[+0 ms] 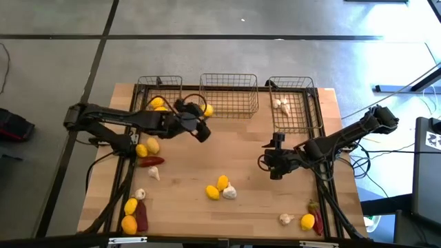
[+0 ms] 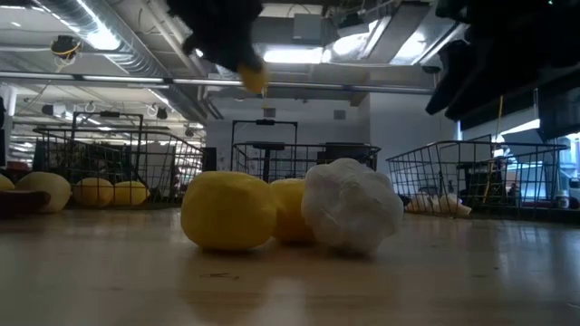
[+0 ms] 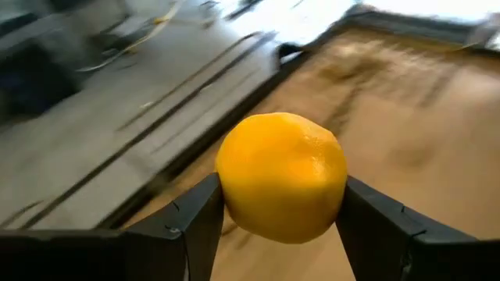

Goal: Sort produce into baskets
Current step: Put the yellow lemon into the left gold wire basket

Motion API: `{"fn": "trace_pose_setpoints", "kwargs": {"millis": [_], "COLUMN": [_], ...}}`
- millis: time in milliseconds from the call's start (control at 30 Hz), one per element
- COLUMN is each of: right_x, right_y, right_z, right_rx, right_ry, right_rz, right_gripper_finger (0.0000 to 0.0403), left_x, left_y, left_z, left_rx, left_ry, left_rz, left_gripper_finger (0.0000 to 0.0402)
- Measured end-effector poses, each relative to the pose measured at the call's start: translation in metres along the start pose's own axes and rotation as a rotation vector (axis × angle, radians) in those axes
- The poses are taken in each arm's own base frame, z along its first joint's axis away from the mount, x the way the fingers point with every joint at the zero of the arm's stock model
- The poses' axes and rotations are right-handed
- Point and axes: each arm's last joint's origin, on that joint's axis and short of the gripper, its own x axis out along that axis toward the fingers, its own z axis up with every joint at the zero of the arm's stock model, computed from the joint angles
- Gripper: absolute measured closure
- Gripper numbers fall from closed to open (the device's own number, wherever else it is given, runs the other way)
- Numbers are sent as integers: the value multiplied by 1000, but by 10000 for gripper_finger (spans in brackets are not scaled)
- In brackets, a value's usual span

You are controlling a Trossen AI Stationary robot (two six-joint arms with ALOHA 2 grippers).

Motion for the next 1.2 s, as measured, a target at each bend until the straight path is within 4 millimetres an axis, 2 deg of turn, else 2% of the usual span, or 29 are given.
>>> {"fn": "trace_pose_setpoints", "kwargs": {"millis": [233,500,933,1200], "right_x": [0,0,0,0], "right_y": [0,0,0,0], "right_z": [0,2,1,2], "right_rx": [0,5,1,1], "right_ry": [-1,-17,-17,-18], "right_rz": [0,-3,-5,-11], "right_gripper_finger": [127,127,127,127], "left_x": [-4,6,37,55], "left_y": [41,79,132,158], "left_z": [-17,-31,-57,-75], "left_rx": [-42,-83,-184,-250], "left_ry": [177,348,589,600], "left_rz": [230,425,469,487], "left_gripper_finger": [190,190,190,190]}}
